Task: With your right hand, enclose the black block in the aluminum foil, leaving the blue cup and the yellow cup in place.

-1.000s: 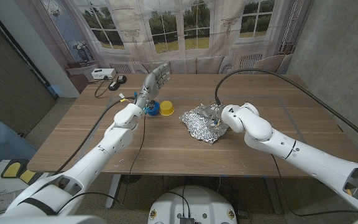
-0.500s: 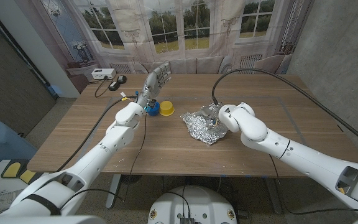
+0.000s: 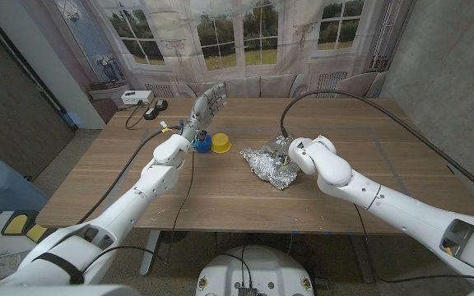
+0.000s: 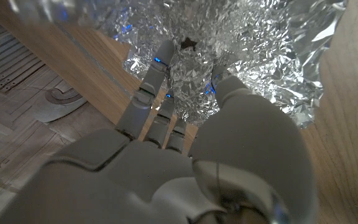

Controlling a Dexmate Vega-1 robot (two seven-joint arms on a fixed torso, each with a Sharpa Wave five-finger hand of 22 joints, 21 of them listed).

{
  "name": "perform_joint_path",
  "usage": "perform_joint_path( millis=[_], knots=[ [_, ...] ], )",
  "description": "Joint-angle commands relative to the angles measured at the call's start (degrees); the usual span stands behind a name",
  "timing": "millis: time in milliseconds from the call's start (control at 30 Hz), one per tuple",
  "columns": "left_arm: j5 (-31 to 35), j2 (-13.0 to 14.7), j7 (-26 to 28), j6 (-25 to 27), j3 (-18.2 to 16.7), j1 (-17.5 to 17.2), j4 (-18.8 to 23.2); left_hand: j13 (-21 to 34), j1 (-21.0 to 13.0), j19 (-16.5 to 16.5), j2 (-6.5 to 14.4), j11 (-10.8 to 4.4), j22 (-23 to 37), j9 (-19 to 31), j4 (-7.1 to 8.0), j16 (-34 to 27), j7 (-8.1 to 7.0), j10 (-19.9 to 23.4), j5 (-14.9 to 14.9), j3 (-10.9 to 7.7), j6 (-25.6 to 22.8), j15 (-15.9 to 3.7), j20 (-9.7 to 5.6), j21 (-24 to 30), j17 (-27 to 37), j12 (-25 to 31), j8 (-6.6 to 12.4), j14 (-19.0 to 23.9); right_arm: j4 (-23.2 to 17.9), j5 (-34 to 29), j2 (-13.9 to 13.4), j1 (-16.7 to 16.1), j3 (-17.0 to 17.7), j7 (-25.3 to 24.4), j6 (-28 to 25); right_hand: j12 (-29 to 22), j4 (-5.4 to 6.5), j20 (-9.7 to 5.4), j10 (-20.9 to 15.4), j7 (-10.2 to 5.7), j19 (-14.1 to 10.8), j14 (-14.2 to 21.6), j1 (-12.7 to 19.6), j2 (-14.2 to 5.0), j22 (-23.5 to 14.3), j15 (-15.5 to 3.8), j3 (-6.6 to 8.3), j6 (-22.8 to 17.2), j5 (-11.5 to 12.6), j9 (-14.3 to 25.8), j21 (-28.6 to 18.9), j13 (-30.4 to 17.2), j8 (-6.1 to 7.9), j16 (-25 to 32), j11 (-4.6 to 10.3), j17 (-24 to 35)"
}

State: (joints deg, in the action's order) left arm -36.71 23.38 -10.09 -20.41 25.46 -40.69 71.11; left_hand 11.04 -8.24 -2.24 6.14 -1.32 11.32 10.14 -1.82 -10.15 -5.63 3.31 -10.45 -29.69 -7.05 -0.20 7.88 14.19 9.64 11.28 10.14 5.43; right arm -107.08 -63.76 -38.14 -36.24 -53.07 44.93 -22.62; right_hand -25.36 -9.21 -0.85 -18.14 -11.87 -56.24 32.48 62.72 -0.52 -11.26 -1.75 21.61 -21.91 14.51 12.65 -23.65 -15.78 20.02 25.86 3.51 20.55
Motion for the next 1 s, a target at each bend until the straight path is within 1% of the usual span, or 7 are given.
perform_joint_path(
  millis=[33,233,467,567,667,767,1000],
  knots=[
    [-0.25,-0.19,-0.55,-0.41,-0.07,0.29,-0.65,0.13,-0.41,0.2,0.56,0.19,0.12,0.12,-0.11,-0.08,-0.1,0.09,-0.29,-0.55,0.1,0.05,0.6,-0.08,0.06,0.35,0.39,-0.08,0.95,1.93,-0.05,-0.71,0.05,-3.23,-0.01,-4.08,-0.71,-3.93,-9.01,4.75,-2.62,8.86,6.57,-4.14,-1.08,-9.98,0.5,-12.2,-1.42,0.47,-3.04,-1.77,4.8,3.96,-1.8,3.74],
    [-0.24,0.02,-0.66,-0.36,-0.12,0.24,-0.37,0.13,-0.42,0.2,0.54,0.24,0.13,0.12,-0.14,-0.08,-0.09,0.01,-0.27,-0.58,0.12,0.07,0.66,-0.09,0.06,0.34,0.39,-0.09,-0.46,2.12,-0.69,-1.65,0.51,-4.73,-1.08,-2.74,-0.67,-4.21,-6.13,4.44,0.33,6.05,9.71,-5.28,-1.32,-10.25,1.17,-10.49,-2.78,0.33,-3.67,-1.56,3.78,0.76,-1.2,3.26],
    [-0.34,0.17,-0.99,-0.49,-0.2,0.18,-0.36,0.13,-0.42,0.24,0.51,0.21,0.13,0.12,-0.18,-0.06,-0.02,-0.2,-0.24,-0.61,0.1,0.1,0.68,-0.13,0.06,0.28,0.4,-0.16,-1.76,1.3,-1.02,-2.2,0.72,-4.83,-2.69,4.7,0.47,-0.83,6.69,0.39,10.34,-1.77,9.39,-3.28,0.01,-7.17,-0.11,6.23,-3.4,-0.49,-2.7,0.31,-5.26,-6.88,0.81,1.21],
    [-0.32,0.3,-1.1,-0.56,-0.23,0.14,-0.27,0.13,-0.42,0.24,0.49,0.4,0.14,0.12,-0.19,-0.03,-0.05,-0.28,-0.23,-0.62,0.14,0.13,0.78,-0.14,0.07,0.27,0.39,-0.26,-2.08,1.3,-0.93,-2.19,0.88,-4.03,-3.29,7.62,0.6,-0.97,11.33,-0.25,10.79,-2.91,9.04,-3.43,0.63,-7.1,-0.37,15.28,-3.18,-0.83,-2.78,1.07,-9.34,-8.14,1.29,1.57],
    [-0.39,0.44,-1.2,-0.5,-0.28,0.09,-0.17,0.13,-0.41,0.26,0.47,0.45,0.14,0.12,-0.2,-0.02,-0.11,-0.32,-0.22,-0.63,0.18,0.24,0.84,-0.15,0.07,0.27,0.38,-0.32,-2.42,0.48,-0.82,-2.16,0.77,-2.93,-4.42,10.07,0.85,-0.12,15.87,-0.63,12.61,-5.2,7.8,-2.27,0.83,-5.85,-1.33,20.5,-3.02,-1.0,-2.07,1.54,-10.0,-9.67,1.2,1.72],
    [-0.47,0.58,-1.29,-0.34,-0.32,0.07,-0.09,0.13,-0.41,0.28,0.47,0.46,0.14,0.12,-0.21,-0.01,-0.12,-0.41,-0.22,-0.64,0.18,0.3,0.98,-0.17,0.07,0.25,0.38,-0.34,-2.96,0.66,-0.77,-1.92,1.09,-1.03,-5.12,12.91,1.58,6.44,21.19,-0.72,18.76,-10.97,5.26,-1.45,1.07,-3.01,-2.51,23.5,-2.32,-1.05,1.06,2.27,-9.11,-12.73,0.37,1.8],
    [-0.56,0.66,-1.7,-0.13,-0.3,0.37,-0.56,0.13,-0.45,0.32,0.51,0.47,0.15,0.12,-0.25,0.05,-0.32,-0.59,-0.21,-0.71,0.23,0.44,1.43,-0.2,0.07,0.22,0.37,-0.57,-4.69,6.0,-1.14,-1.79,4.21,1.83,-7.2,14.02,3.2,12.26,25.95,-0.73,24.41,-19.13,-0.54,-0.2,1.27,0.7,-4.59,24.45,-2.11,-0.86,5.47,2.63,-8.78,-14.95,-0.08,1.7]
  ],
)
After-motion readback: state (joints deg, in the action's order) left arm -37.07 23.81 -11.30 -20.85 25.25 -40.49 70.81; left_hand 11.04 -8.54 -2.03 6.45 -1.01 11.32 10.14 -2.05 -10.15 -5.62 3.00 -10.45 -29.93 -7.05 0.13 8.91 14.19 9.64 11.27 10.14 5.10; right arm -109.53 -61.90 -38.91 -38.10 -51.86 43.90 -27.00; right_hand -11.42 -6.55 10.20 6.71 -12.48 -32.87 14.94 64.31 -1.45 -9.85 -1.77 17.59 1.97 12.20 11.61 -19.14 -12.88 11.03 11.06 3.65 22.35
